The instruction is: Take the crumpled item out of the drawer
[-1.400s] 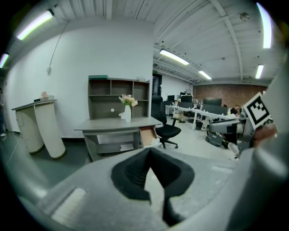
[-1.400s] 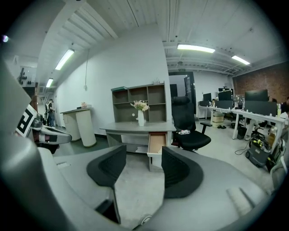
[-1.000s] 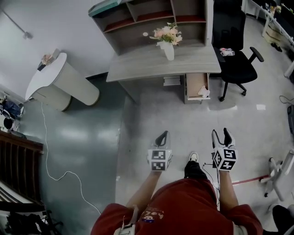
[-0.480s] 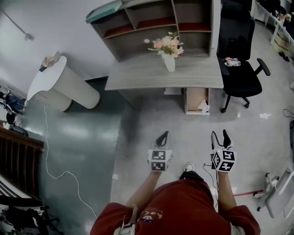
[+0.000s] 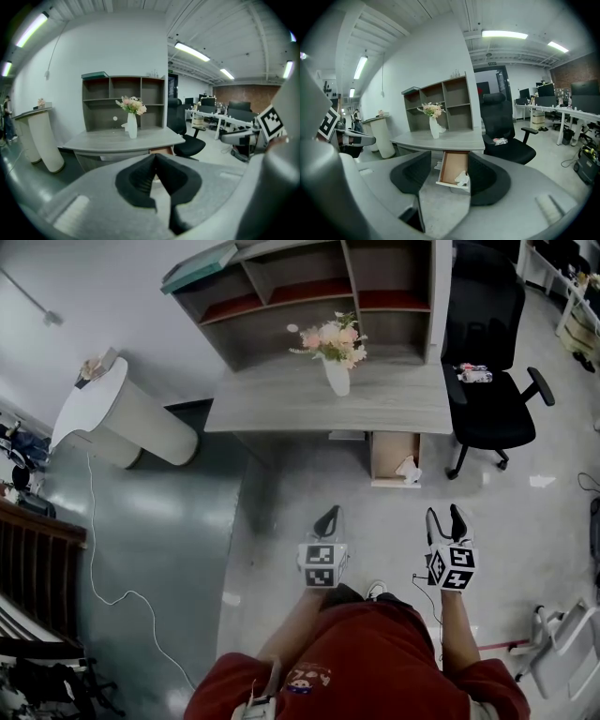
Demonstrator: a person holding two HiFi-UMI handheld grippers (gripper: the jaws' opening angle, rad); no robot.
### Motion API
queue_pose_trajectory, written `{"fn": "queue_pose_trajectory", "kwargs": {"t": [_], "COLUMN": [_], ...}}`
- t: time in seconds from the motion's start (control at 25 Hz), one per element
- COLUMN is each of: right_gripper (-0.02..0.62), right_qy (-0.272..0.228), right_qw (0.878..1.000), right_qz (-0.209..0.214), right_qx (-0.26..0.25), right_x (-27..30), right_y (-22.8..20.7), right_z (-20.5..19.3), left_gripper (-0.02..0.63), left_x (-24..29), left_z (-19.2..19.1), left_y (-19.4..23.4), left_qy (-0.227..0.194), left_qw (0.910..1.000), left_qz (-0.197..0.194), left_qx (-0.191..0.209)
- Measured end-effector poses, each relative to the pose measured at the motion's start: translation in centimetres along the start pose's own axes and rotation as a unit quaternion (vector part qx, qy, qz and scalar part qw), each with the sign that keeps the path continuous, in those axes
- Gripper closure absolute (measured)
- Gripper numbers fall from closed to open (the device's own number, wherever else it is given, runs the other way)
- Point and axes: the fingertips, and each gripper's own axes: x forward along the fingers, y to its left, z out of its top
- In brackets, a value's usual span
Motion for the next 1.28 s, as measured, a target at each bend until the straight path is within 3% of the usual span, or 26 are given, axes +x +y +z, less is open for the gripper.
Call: {"fn": "queue_pose_trajectory", "kwargs": {"t": [0.6,1.28], "right_gripper": [0.367,0.367], "right_qy": [0.000,0.001], "right_qw": [1.000,0.999], "right_qz": [-0.007,-0.036], "right_qx": [-0.009,-0.019], "right_x": [9.2,26.4], "right_y": [0.5,4.4], "right_z": [2.9,10.9], "left_gripper": [0.609,0.609], "left_x": [8.1,21.2], "left_z": [1.8,8.4], "left_y": [4.6,17.8], "left_qy": [0.001,0.001], "left_qw": [0.9998,0.9980], "left_qz": [-0.021,-0.063], "left_qx": [-0.001,0.011]}}
